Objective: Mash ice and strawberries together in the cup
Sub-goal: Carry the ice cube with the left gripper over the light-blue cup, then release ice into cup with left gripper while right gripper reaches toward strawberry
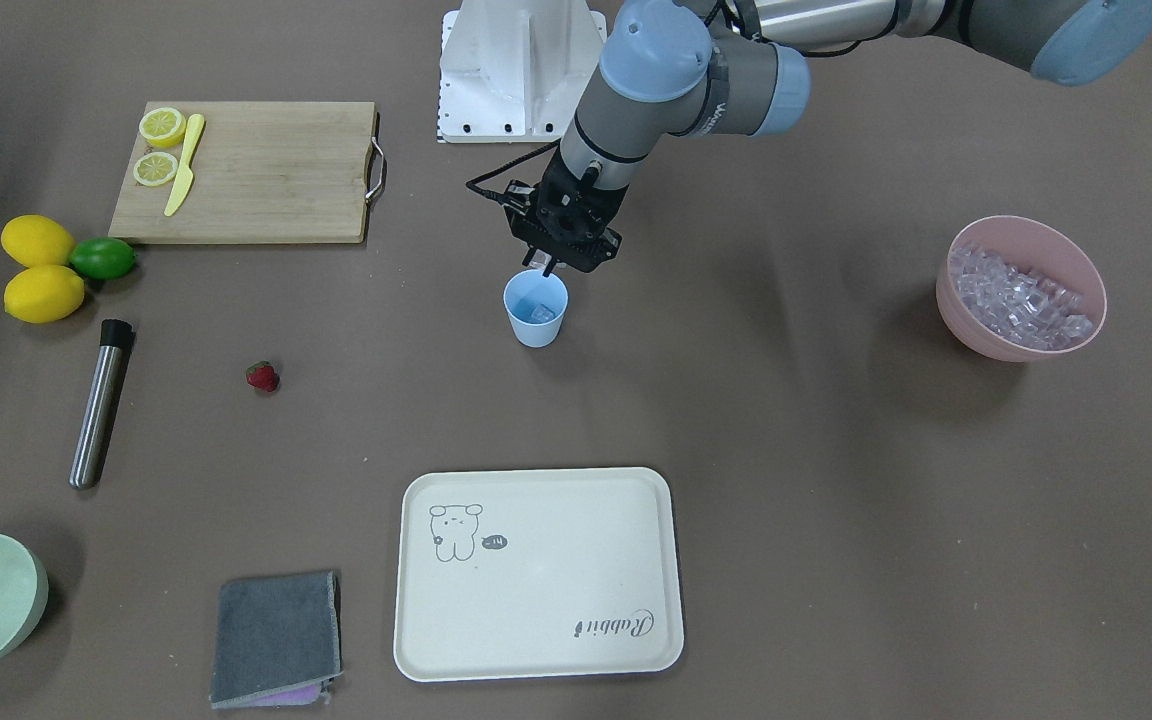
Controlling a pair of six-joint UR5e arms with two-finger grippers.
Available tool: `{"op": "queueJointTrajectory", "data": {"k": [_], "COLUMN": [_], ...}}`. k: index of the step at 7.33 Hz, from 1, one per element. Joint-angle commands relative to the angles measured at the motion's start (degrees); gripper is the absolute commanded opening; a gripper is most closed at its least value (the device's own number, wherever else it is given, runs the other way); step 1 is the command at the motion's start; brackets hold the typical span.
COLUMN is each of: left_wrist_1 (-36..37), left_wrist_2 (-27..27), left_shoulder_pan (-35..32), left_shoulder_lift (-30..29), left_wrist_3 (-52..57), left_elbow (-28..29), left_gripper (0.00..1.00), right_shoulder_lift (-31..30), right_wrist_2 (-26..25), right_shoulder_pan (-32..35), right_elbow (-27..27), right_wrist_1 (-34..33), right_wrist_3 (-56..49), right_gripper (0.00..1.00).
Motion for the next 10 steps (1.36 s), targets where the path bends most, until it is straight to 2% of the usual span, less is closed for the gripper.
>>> {"op": "queueJointTrajectory", "data": {"k": [1, 4, 5, 6, 8, 9, 10], "left_wrist_1": [-0.1, -0.3, -0.3, -0.3, 0.4, 3.1, 5.1], "left_wrist_2": [1.5, 2.0, 2.0, 2.7, 2.7, 1.5, -1.9], "left_shoulder_pan": [0.0, -0.8, -0.6, -0.4, -2.7, -5.8, -10.2], "left_shoulder_lift": [-1.1, -1.2, -1.2, -1.6, -1.2, 2.3, 4.1], "left_wrist_3": [0.3, 1.0, 0.9, 0.3, 0.1, 0.9, 5.4], "left_elbow": [1.1, 2.6, 2.8, 2.6, 1.0, -3.1, -3.8], "left_gripper": [0.00, 0.00, 0.82, 0.97, 0.97, 0.97, 0.97], "right_shoulder_lift": [-0.4, -0.4, -0.4, -0.3, 2.2, 5.2, 9.4], "right_wrist_2": [0.0, 0.1, 0.1, 0.1, 0.1, 0.1, 0.3], "right_shoulder_pan": [0.0, 0.0, 0.0, 0.0, -0.7, -4.4, -9.3], "right_elbow": [0.0, 0.0, 0.1, 0.2, 1.3, 2.5, 3.1], "right_wrist_1": [0.0, 0.0, 0.0, 0.1, 0.0, 0.1, 0.1], "right_wrist_3": [0.0, 0.0, 0.0, 0.0, 5.8, 12.9, 21.7], "right_gripper": [1.00, 1.00, 1.00, 1.00, 1.00, 1.00, 1.00]}}
